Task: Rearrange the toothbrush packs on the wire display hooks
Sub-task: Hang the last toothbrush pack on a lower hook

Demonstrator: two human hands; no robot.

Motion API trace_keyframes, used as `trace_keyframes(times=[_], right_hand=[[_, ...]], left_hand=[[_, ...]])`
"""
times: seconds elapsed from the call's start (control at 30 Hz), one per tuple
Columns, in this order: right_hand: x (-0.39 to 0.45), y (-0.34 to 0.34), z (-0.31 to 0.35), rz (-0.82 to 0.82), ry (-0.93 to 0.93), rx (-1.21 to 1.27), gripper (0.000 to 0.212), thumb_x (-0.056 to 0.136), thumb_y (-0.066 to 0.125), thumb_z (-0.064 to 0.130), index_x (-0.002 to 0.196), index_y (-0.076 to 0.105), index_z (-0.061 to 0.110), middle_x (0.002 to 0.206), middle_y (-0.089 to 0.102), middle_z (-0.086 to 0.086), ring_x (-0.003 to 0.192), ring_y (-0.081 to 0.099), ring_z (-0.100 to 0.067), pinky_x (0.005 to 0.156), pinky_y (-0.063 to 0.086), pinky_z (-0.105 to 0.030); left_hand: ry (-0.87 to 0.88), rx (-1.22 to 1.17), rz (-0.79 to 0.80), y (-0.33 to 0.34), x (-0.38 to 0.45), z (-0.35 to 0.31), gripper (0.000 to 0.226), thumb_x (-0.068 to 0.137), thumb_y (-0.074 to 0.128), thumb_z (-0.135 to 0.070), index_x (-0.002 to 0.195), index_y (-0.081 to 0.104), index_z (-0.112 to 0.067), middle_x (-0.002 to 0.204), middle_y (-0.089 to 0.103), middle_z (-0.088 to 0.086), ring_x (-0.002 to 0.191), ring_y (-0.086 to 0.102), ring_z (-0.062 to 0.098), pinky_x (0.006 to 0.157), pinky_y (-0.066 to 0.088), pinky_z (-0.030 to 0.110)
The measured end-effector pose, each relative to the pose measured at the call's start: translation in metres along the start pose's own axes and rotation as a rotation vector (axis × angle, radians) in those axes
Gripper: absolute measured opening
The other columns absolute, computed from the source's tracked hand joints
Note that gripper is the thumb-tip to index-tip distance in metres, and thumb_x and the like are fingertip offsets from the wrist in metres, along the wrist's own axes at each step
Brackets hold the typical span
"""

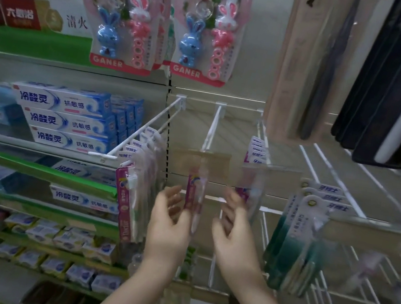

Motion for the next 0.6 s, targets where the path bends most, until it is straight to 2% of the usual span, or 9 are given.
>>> trace_keyframes(times=[0.07, 0.13, 0.23, 0.3, 0.4, 0.47, 0.53, 0.6], right_hand=[[-0.014, -0.011, -0.004, -0.049, -0.012, -0.009, 0.047, 0.094, 0.049, 0.015, 0.128, 0.036, 0.044, 0.137, 0.044, 0.017, 0.126, 0.042, 0.000, 0.111, 0.036, -0.034], [-0.029, -0.028, -0.011, -0.124, 0.013, -0.004, 0.042, 0.093, 0.050, 0.011, 0.117, 0.044, 0.045, 0.126, 0.054, 0.014, 0.114, 0.052, 0.002, 0.104, 0.043, -0.030], [-0.055, -0.058, -0.020, -0.245, 0.006, 0.012, 0.045, 0.091, 0.049, 0.000, 0.106, 0.051, 0.042, 0.114, 0.060, 0.015, 0.103, 0.057, 0.004, 0.094, 0.046, -0.018], [-0.072, -0.084, -0.027, -0.408, -0.010, -0.003, 0.049, 0.088, 0.052, -0.003, 0.105, 0.050, 0.044, 0.115, 0.058, 0.016, 0.102, 0.057, 0.003, 0.092, 0.048, -0.025], [-0.087, -0.117, -0.034, -0.638, -0.014, -0.002, 0.047, 0.086, 0.056, 0.016, 0.110, 0.039, 0.053, 0.122, 0.051, 0.003, 0.102, 0.057, -0.011, 0.089, 0.048, -0.035], [-0.086, -0.131, -0.036, -0.691, 0.035, -0.080, 0.049, 0.087, 0.057, 0.018, 0.121, 0.032, 0.043, 0.131, 0.044, -0.003, 0.113, 0.051, -0.018, 0.095, 0.045, -0.036], [-0.074, -0.136, -0.040, -0.647, 0.101, -0.139, 0.059, 0.087, 0.058, 0.013, 0.136, 0.029, 0.028, 0.144, 0.032, -0.004, 0.132, 0.037, -0.021, 0.101, 0.037, -0.030], [-0.060, -0.132, -0.042, -0.518, 0.164, -0.117, 0.069, 0.090, 0.056, 0.013, 0.147, 0.018, 0.020, 0.149, 0.028, -0.004, 0.138, 0.030, -0.019, 0.102, 0.031, -0.022]], left_hand=[[0.009, 0.012, -0.021, 0.006, -0.012, 0.000, 0.024, 0.090, 0.051, 0.005, 0.099, 0.054, -0.017, 0.092, 0.061, -0.006, 0.085, 0.058, 0.007, 0.077, 0.046, 0.017], [-0.038, -0.002, 0.051, 0.023, -0.025, 0.005, 0.025, 0.089, 0.052, 0.007, 0.088, 0.058, -0.017, 0.086, 0.064, 0.001, 0.080, 0.060, 0.013, 0.075, 0.048, 0.021], [-0.078, -0.037, 0.208, 0.059, -0.042, 0.004, 0.026, 0.089, 0.055, 0.005, 0.087, 0.060, -0.020, 0.087, 0.066, 0.001, 0.081, 0.062, 0.011, 0.076, 0.049, 0.017], [-0.082, -0.061, 0.293, 0.082, -0.049, -0.001, 0.026, 0.089, 0.057, 0.001, 0.091, 0.058, -0.025, 0.090, 0.067, -0.003, 0.082, 0.062, 0.006, 0.078, 0.047, 0.012], [-0.090, -0.027, 0.401, 0.110, -0.053, -0.004, 0.028, 0.089, 0.061, -0.007, 0.100, 0.054, -0.032, 0.098, 0.064, -0.010, 0.091, 0.061, 0.005, 0.085, 0.046, 0.016], [-0.087, -0.012, 0.490, 0.127, -0.056, -0.006, 0.038, 0.088, 0.063, -0.010, 0.118, 0.051, -0.029, 0.111, 0.062, -0.012, 0.105, 0.058, 0.002, 0.092, 0.045, 0.015], [-0.085, -0.017, 0.556, 0.140, -0.055, -0.007, 0.056, 0.087, 0.064, -0.009, 0.136, 0.042, -0.024, 0.123, 0.058, -0.009, 0.115, 0.054, 0.003, 0.094, 0.043, 0.014], [-0.097, -0.016, 0.571, 0.148, -0.052, -0.007, 0.062, 0.088, 0.063, -0.007, 0.140, 0.035, -0.026, 0.116, 0.057, -0.015, 0.108, 0.055, -0.002, 0.086, 0.044, 0.006]])
Point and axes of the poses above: each hand's wrist, its own x-axis towards the middle knuckle, its own y-axis out of the palm, z = x × y, the point moved 7 cm from there along x, towards the middle knuckle
